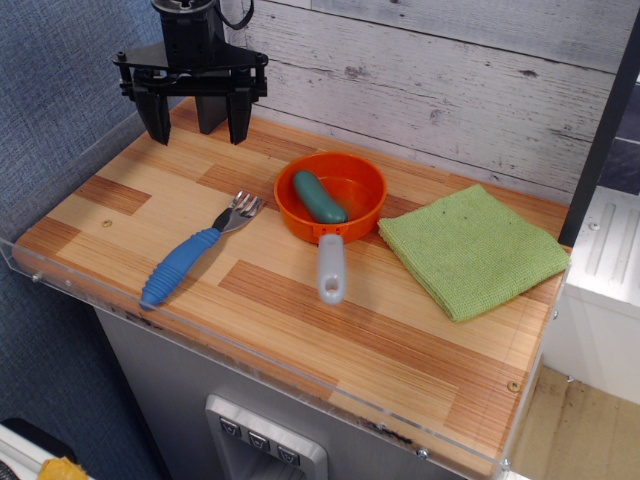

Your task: Place the blue fork on the front right edge of the table

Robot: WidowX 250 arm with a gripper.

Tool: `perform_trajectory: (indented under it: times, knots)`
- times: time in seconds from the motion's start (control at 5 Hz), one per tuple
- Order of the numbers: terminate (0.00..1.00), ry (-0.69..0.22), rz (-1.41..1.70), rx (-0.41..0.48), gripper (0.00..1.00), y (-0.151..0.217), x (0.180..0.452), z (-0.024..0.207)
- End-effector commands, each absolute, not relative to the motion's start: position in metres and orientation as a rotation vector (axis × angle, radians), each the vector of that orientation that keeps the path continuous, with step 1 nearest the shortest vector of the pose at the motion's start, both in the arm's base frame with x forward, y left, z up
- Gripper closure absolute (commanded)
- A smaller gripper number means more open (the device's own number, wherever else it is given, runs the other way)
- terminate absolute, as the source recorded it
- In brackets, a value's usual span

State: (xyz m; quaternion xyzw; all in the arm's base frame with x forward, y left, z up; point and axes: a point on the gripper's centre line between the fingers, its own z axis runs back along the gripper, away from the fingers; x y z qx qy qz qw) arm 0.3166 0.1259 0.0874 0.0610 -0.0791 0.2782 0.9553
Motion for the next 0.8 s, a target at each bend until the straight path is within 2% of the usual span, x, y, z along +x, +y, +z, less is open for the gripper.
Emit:
perform_trajectory:
  times: [0.0, 0.6]
  knots:
    - [0.0, -0.161, 0.565, 0.124, 0.0, 0.126, 0.317, 0.087]
    - [0.0, -0.165, 0.198, 0.106, 0.0, 0.134, 0.28, 0.062]
